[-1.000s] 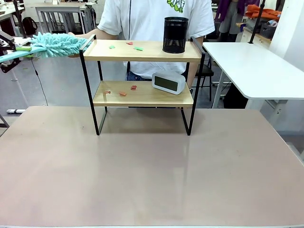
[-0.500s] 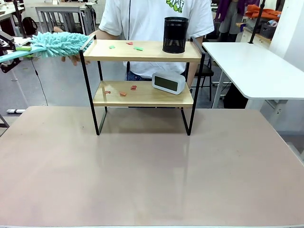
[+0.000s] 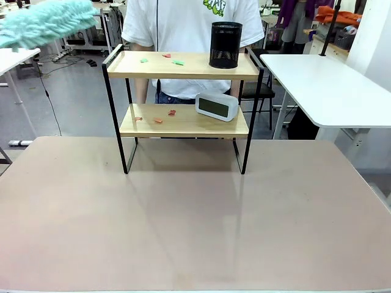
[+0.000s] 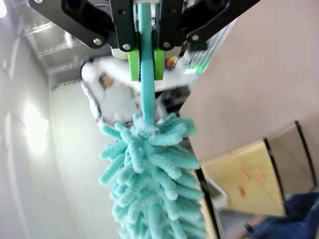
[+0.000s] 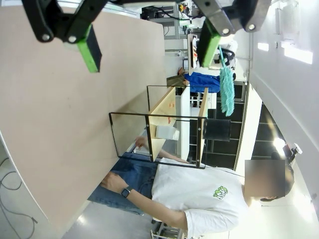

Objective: Clean the shelf.
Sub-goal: Pick up the Duster from the human.

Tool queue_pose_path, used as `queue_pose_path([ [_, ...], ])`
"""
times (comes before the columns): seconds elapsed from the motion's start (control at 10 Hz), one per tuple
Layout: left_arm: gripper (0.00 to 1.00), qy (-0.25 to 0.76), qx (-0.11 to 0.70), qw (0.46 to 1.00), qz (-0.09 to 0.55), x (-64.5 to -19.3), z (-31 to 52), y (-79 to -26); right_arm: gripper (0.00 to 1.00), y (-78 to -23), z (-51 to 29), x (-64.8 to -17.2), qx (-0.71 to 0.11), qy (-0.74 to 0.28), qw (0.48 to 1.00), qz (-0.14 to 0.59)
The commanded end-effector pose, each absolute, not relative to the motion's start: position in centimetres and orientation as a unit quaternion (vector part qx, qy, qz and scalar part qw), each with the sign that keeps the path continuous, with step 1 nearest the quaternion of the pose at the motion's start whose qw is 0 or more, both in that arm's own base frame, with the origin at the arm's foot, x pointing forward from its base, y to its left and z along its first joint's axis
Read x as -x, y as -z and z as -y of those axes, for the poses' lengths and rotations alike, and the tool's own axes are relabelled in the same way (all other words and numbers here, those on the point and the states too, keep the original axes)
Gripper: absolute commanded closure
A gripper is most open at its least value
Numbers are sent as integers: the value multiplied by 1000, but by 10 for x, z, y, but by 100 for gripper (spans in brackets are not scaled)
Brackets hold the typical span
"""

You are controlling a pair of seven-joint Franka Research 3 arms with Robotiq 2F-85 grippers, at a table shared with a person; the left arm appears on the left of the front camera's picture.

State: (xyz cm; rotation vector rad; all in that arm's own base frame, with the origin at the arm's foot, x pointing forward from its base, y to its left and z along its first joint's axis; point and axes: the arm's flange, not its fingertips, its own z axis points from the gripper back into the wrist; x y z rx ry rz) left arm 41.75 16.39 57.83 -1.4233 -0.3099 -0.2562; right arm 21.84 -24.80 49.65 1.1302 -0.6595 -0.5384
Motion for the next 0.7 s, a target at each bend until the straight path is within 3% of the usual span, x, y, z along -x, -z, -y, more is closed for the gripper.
queue_pose_path([
  [0.0,100,217,600,753,161,-359,-175,-572,0,-498,248,-221,-522,236,757,316],
  [0.2,100,313,535,775,126,-327,-183,-562,0,-498,248,-221,-522,236,757,316],
  [0.3,100,314,549,764,132,-321,-180,-559,0,-498,248,-221,-522,236,757,316],
  [0.4,100,286,528,782,169,-318,-176,-552,0,-498,248,-221,-522,236,757,316],
  [0.6,100,224,496,823,165,-332,-171,-520,0,-498,248,-221,-522,236,757,316],
])
